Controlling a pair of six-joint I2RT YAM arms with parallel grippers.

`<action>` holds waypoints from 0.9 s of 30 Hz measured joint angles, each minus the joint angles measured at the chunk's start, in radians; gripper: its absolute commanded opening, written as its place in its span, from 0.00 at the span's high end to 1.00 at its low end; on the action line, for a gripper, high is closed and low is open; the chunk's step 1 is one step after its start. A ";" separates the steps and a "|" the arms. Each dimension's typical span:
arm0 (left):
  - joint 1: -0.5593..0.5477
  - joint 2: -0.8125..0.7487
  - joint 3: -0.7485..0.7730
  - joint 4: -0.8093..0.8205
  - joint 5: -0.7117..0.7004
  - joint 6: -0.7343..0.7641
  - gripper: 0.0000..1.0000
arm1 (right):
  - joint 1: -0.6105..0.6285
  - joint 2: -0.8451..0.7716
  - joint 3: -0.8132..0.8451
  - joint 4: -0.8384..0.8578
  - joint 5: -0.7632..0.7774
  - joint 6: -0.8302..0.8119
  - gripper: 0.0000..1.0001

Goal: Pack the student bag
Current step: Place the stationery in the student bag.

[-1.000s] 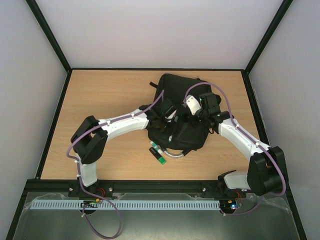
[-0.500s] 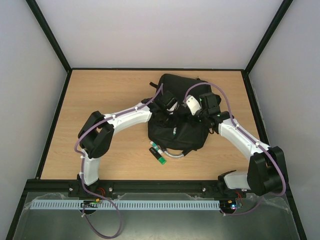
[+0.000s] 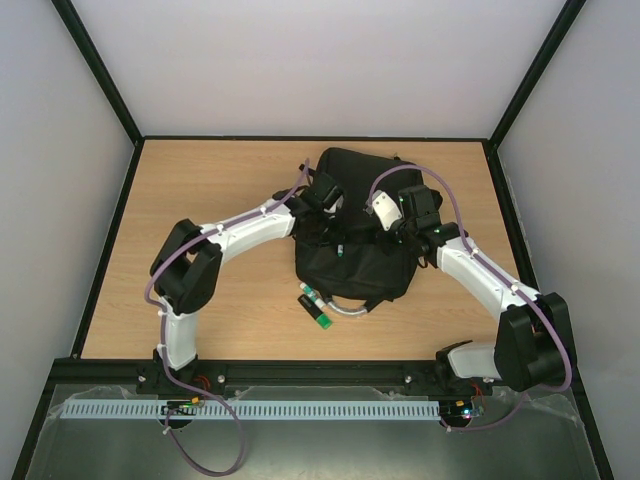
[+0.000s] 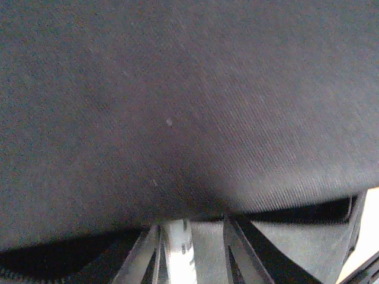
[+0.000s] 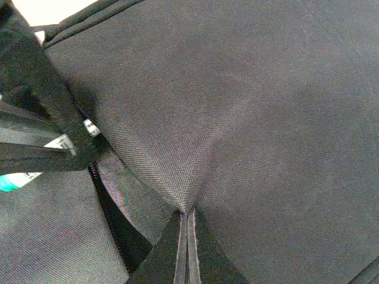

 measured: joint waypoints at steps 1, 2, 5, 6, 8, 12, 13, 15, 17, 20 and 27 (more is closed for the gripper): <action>-0.005 -0.008 -0.005 0.000 -0.005 0.001 0.62 | 0.000 0.000 0.000 0.000 0.000 0.000 0.99; -0.008 -0.016 -0.008 -0.005 -0.010 0.005 0.60 | 0.000 0.000 0.000 0.000 0.000 0.000 0.99; -0.021 -0.063 -0.035 -0.019 -0.031 0.014 0.58 | 0.000 0.001 0.000 0.000 0.000 0.000 0.99; -0.025 -0.082 -0.046 -0.029 -0.041 0.015 0.58 | 0.000 0.001 0.000 0.000 0.000 0.000 0.99; -0.033 -0.131 -0.071 -0.044 -0.061 0.018 0.58 | 0.000 0.001 0.000 0.000 -0.001 0.000 0.99; -0.052 -0.226 -0.128 -0.065 -0.097 0.021 0.60 | 0.000 0.002 0.000 0.000 -0.002 0.000 0.99; -0.056 -0.242 -0.142 -0.069 -0.101 0.021 0.61 | 0.000 0.002 0.000 0.000 -0.002 0.000 0.99; -0.064 -0.267 -0.173 -0.072 -0.108 0.023 0.63 | 0.000 0.003 0.000 0.000 -0.002 0.000 0.99; -0.073 -0.273 -0.193 -0.077 -0.108 0.026 0.64 | 0.000 0.005 0.000 0.000 -0.003 0.000 0.99; -0.087 -0.272 -0.214 -0.079 -0.099 0.030 0.64 | 0.000 0.011 0.000 0.000 -0.006 0.000 0.99; -0.093 -0.237 -0.202 -0.064 -0.072 0.041 0.71 | 0.000 0.013 0.000 0.000 -0.006 -0.001 0.99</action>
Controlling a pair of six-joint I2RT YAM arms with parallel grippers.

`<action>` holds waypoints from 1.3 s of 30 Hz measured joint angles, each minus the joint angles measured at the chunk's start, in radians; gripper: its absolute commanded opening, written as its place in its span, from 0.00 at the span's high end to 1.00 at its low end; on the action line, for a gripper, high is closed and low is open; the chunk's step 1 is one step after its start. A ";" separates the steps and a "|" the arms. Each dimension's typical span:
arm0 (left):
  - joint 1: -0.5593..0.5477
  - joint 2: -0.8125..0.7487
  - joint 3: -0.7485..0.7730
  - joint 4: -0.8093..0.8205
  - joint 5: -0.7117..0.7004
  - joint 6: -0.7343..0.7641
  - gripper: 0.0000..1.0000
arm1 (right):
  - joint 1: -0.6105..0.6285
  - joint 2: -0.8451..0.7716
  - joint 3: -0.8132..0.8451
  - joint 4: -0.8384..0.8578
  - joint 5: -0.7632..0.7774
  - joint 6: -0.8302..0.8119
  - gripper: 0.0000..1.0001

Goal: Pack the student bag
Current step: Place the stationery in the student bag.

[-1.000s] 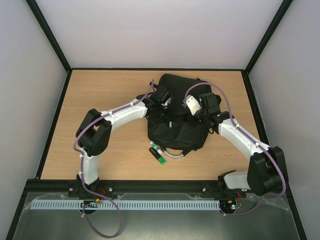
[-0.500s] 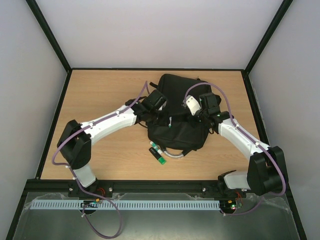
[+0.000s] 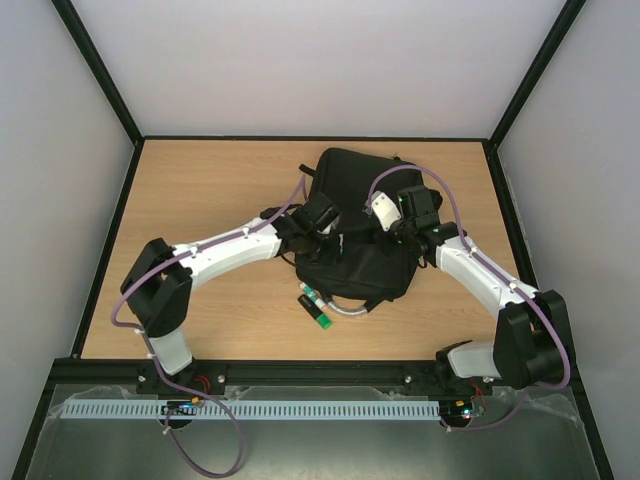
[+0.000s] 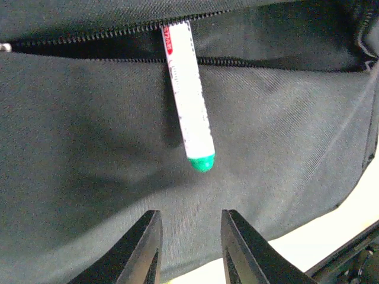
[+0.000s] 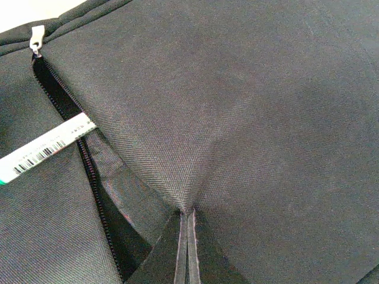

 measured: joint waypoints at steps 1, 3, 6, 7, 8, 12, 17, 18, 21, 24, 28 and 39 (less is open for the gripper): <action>0.000 0.016 0.009 0.001 0.002 0.002 0.71 | 0.000 0.000 0.000 0.000 0.000 0.000 0.99; 0.000 0.046 0.026 0.003 0.003 0.007 0.74 | 0.000 0.000 0.000 0.000 0.000 0.000 0.99; 0.000 0.084 0.053 0.003 0.003 0.011 0.78 | 0.000 0.000 0.000 0.000 0.000 0.000 0.99; 0.002 0.094 0.060 0.005 0.003 0.013 0.80 | 0.000 0.000 0.000 0.000 0.000 -0.001 0.99; 0.002 0.105 0.068 0.005 0.004 0.014 0.82 | 0.000 0.000 0.000 0.000 0.000 -0.002 0.99; 0.014 0.135 0.085 0.013 0.009 0.016 0.95 | 0.000 0.000 0.000 0.000 0.000 -0.003 0.99; 0.045 0.173 0.114 0.040 0.011 0.013 0.98 | 0.000 0.000 0.000 0.000 0.000 -0.003 0.99; 0.053 0.183 0.126 0.042 0.011 0.013 0.98 | 0.000 0.001 0.000 0.000 0.000 -0.003 0.99; 0.072 0.218 0.177 0.048 0.011 0.013 0.98 | 0.000 0.001 0.000 0.000 0.000 -0.003 0.99; 0.082 0.260 0.240 0.047 0.011 0.014 0.98 | 0.000 0.001 0.000 0.001 0.001 -0.003 0.99; 0.085 0.310 0.293 0.027 0.005 0.012 0.98 | 0.000 0.001 0.000 0.001 0.004 -0.003 0.99; 0.058 0.246 0.227 0.048 -0.022 0.010 0.63 | 0.000 0.003 0.000 0.000 0.004 -0.011 0.99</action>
